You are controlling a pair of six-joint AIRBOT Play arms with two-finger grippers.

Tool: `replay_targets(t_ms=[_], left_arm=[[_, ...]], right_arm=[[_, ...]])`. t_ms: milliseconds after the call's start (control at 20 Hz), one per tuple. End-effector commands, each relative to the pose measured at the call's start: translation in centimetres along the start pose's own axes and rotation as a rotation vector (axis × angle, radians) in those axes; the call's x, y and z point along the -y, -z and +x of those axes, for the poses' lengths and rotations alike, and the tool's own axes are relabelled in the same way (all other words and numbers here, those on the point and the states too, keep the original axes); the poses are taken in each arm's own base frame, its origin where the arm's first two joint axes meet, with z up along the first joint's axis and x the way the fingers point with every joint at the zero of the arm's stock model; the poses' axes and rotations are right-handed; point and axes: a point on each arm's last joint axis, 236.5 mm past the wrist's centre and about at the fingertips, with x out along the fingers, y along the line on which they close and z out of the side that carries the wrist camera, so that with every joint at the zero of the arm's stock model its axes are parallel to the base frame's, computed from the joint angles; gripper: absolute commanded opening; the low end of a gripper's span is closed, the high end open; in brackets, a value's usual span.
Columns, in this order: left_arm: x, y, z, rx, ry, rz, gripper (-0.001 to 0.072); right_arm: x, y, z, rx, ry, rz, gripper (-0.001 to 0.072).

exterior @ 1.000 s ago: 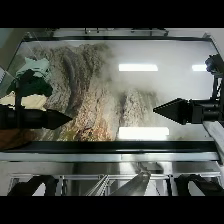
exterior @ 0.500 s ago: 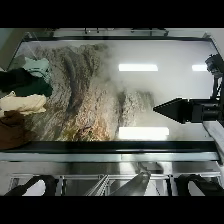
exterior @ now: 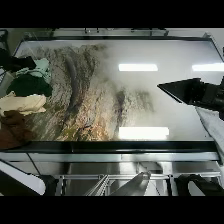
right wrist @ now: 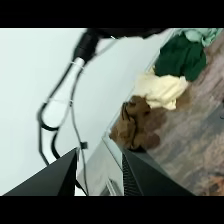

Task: Fold the shirts.

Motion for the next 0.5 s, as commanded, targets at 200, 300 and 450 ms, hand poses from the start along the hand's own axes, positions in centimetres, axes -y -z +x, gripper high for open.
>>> replay_targets(t_ms=[200,300,450], left_arm=[[0.7,2.0,11.6,0.025,-0.200,0.358,0.0714],[0.4,2.1,12.2,0.036,-0.222,0.397,0.0715],[-0.5,1.9,12.1,0.047,-0.233,0.389,0.0593]], right_arm=[[2.2,-1.9,0.3,0.064,0.010,0.074,0.0319],[3.0,-1.9,0.4,0.061,0.014,0.098,0.0319],[3.3,-1.8,0.5,0.056,0.012,0.108,0.0318]])
